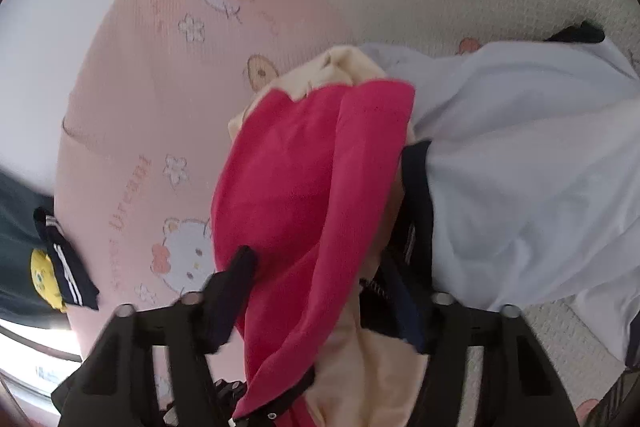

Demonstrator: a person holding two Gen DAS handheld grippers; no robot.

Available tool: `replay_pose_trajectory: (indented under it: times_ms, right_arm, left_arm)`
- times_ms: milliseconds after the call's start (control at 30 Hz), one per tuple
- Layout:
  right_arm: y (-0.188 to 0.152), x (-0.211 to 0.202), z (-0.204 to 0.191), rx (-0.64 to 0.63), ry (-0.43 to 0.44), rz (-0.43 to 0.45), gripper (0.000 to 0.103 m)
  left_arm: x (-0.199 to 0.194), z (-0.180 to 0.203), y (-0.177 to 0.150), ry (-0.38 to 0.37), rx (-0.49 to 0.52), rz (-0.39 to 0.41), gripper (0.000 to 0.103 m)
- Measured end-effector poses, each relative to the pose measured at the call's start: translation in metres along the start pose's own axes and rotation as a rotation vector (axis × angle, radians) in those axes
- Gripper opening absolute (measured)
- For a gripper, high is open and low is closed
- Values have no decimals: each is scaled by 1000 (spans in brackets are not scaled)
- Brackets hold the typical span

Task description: Fold clothes

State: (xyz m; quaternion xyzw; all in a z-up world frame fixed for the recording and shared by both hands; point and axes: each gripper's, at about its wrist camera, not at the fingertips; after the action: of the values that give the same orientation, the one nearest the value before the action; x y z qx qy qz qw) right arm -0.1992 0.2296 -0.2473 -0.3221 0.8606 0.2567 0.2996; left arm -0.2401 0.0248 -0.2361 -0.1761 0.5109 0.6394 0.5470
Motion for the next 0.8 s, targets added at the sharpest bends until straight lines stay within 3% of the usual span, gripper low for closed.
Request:
replay_pose_trajectory:
  times_ms: [33, 133, 267, 500, 633, 800]
  right_arm:
    - [-1, 0, 1, -11, -2, -19, 14]
    - [-6, -1, -1, -55, -10, -62, 8]
    - [-15, -8, -12, -64, 78, -106, 7]
    - [-46, -27, -58, -178, 118, -164, 7]
    - [-75, -29, -82, -239, 159, -244, 7]
    - [-107, -16, -103, -313, 38, -268, 7]
  left_arm:
    - [-1, 1, -2, -1, -2, -1, 12]
    - [-8, 0, -6, -31, -34, 9, 10]
    - [-27, 4, -11, -66, -57, 42, 8]
    - [-76, 9, -34, -78, -49, 99, 8]
    - [-103, 0, -58, -95, -84, 127, 7]
    - [-123, -12, -88, -49, -88, 121, 7]
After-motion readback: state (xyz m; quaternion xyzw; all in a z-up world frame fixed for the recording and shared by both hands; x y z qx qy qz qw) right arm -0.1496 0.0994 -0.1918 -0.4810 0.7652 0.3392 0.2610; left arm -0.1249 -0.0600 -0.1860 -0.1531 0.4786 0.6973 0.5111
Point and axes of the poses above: each gripper's, at about its wrist camera, not at the fingertips, and x roughly the way its jaws point, z to its right, y to its top, and after that the axes turned 3 degrees about -y, right-handed
